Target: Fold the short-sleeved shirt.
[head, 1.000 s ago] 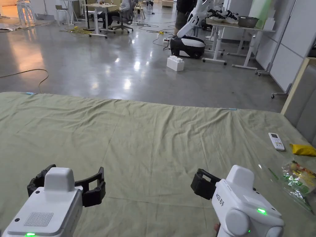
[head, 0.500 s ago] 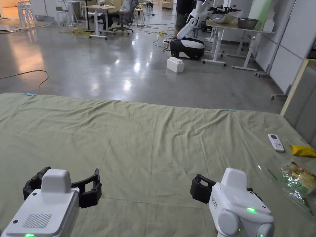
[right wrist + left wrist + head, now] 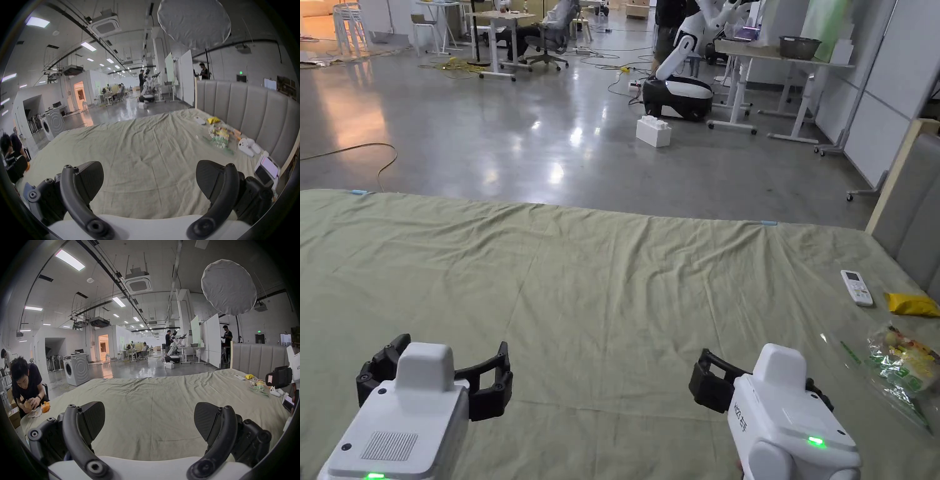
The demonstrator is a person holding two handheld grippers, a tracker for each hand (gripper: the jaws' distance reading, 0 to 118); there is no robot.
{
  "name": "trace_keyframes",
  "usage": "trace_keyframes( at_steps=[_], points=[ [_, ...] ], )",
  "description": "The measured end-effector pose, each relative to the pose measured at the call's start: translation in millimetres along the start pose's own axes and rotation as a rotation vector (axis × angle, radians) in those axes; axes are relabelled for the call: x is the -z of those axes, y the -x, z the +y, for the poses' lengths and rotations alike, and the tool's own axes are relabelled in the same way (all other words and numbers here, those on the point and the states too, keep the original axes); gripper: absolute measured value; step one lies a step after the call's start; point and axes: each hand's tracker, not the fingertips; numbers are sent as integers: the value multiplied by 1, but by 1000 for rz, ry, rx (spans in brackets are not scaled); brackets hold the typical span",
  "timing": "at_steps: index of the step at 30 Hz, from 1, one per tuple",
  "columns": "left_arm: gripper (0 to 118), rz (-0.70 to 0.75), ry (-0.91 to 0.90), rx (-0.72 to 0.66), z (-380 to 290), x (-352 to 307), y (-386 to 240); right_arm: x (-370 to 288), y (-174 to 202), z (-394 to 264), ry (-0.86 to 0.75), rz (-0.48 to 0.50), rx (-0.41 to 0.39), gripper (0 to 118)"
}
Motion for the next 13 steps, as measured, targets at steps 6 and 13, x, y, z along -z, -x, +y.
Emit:
trace_keyframes(
  at_steps=[6, 13],
  points=[
    [110, 1, 7, -17, 3, 7, 1, 0, 3, -6, -134, -4, -107, 115],
    [110, 8, 12, -47, 4, 10, 4, 1, 5, -9, -155, 3, -139, 116]
  ],
)
